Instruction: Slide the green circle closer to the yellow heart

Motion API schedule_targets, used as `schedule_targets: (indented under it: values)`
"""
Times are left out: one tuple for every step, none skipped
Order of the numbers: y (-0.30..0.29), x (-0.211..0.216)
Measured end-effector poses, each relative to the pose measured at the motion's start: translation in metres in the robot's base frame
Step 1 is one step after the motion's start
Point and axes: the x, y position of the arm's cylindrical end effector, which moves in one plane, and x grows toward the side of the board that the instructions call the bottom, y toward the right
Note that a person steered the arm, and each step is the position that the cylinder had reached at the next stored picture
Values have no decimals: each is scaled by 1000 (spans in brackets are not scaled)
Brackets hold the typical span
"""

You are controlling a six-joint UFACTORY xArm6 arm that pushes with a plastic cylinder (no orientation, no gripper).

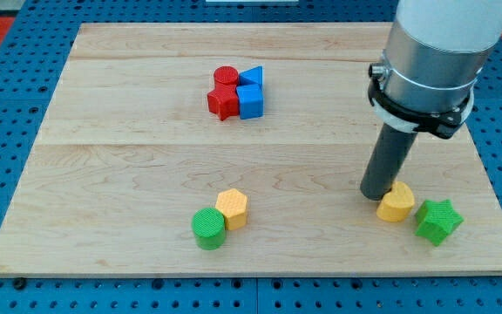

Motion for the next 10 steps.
schedule_targets:
  values:
    - [14,0]
    - [23,0]
    - [16,0]
    - [-56,-9]
    - [-148,-9]
    - [-238,-9]
    - [-302,-9]
    - [-330,11]
    - [-312,37]
    - [-252,38]
